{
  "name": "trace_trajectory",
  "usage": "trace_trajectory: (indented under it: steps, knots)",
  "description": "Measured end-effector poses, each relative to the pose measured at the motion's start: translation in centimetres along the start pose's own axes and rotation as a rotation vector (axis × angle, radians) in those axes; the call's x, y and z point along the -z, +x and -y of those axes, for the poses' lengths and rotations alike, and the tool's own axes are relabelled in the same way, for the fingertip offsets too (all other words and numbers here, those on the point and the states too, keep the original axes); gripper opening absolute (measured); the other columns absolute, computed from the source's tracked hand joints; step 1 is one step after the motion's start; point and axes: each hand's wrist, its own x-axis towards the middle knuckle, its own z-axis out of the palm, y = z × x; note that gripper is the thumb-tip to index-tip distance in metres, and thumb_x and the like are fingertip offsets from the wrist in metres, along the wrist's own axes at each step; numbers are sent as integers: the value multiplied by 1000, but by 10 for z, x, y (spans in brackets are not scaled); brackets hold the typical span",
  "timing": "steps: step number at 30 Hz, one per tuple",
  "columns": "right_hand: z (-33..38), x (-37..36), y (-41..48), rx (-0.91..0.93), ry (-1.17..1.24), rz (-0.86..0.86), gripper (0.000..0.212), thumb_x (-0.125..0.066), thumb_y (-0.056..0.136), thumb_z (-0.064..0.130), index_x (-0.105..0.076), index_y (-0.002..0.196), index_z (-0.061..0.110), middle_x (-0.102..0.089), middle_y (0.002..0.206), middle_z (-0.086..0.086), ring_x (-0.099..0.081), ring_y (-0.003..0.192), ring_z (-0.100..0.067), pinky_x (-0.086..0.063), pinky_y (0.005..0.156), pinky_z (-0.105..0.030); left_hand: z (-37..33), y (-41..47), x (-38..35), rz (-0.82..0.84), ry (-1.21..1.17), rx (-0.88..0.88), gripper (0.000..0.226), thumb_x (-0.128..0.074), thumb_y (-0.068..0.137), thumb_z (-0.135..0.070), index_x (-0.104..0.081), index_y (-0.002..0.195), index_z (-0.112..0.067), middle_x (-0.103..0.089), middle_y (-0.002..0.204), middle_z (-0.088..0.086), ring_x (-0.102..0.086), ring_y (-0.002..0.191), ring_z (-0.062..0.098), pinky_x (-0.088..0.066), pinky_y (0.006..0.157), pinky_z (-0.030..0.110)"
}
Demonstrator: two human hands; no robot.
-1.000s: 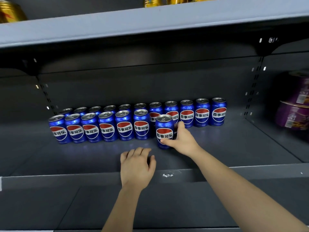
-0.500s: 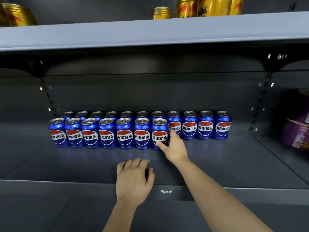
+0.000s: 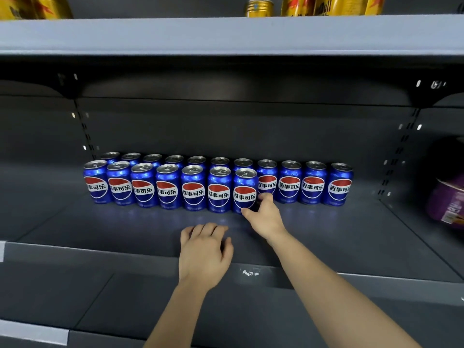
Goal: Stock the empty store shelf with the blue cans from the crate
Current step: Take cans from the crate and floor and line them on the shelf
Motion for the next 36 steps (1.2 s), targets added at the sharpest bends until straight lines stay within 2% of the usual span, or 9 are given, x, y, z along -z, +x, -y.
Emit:
trace_trajectory:
  steps: [7,10,12,15,18,22,25,30,36]
  knots:
    - [1,-5,-35,28,-12,-43,54,-66,85,15,-40,133,12,-56,125,-6,-55,116,-22,-46,94,-31,5,-16,16,20,-185,-16,40,-41,89,-39,-62,117,-20,-63,112,-2,-59,102,21,-35,97,38]
    - [5,-9,-63,75,-124,-79,53,-65,87,18,-42,135,13,-53,123,-6,-55,113,-23,-41,89,-27,18,-39,30,4,-187,-43,48,-32,88,-44,-62,117,-21,-63,112,-2,-58,102,21,-35,97,37]
    - [8,-12,-83,108,-233,-96,49,-63,88,21,-48,133,15,-52,126,-7,-55,112,-24,-42,90,-29,32,-53,39,18,-182,-69,51,-28,88,-44,-61,118,-20,-62,115,-3,-56,106,20,-32,101,38]
    - [10,-19,-114,175,-404,-126,41,-62,89,24,-57,128,14,-54,128,-8,-56,114,-26,-43,94,-31,57,-73,54,32,-171,-94,44,-34,92,-40,-60,120,-19,-61,118,-2,-53,113,19,-22,106,36]
    - [7,-33,-148,250,-507,-146,39,-61,89,21,-61,127,10,-58,124,-9,-57,113,-28,-42,95,-32,77,-95,66,26,-161,-119,34,-46,93,-33,-62,118,-17,-62,116,-1,-55,109,21,-26,103,36]
    - [-5,-61,-190,371,-567,-169,38,-63,85,12,-62,123,5,-60,124,-13,-54,119,-34,-39,107,-44,94,-130,74,65,-171,-134,36,-43,91,-33,-64,115,-16,-64,112,0,-58,103,22,-32,101,41]
    - [-23,-85,-218,438,-550,-163,38,-64,82,7,-63,120,4,-59,127,-15,-52,123,-33,-43,104,-46,108,-158,68,125,-161,-156,35,-43,93,-32,-63,117,-15,-63,114,1,-57,106,22,-31,104,41]
    - [-60,-121,-249,214,-558,12,37,-55,93,15,-56,129,11,-54,130,-7,-50,121,-26,-49,89,-35,130,-198,55,269,-120,-120,34,-42,97,-33,-59,123,-19,-60,122,1,-53,113,22,-24,105,38]
    - [-117,-156,-283,15,-591,245,40,-56,95,24,-52,134,17,-53,134,-5,-52,120,-24,-48,90,-33,152,-253,23,389,-108,-42,32,-45,96,-33,-61,119,-19,-62,119,0,-54,112,23,-26,103,39]
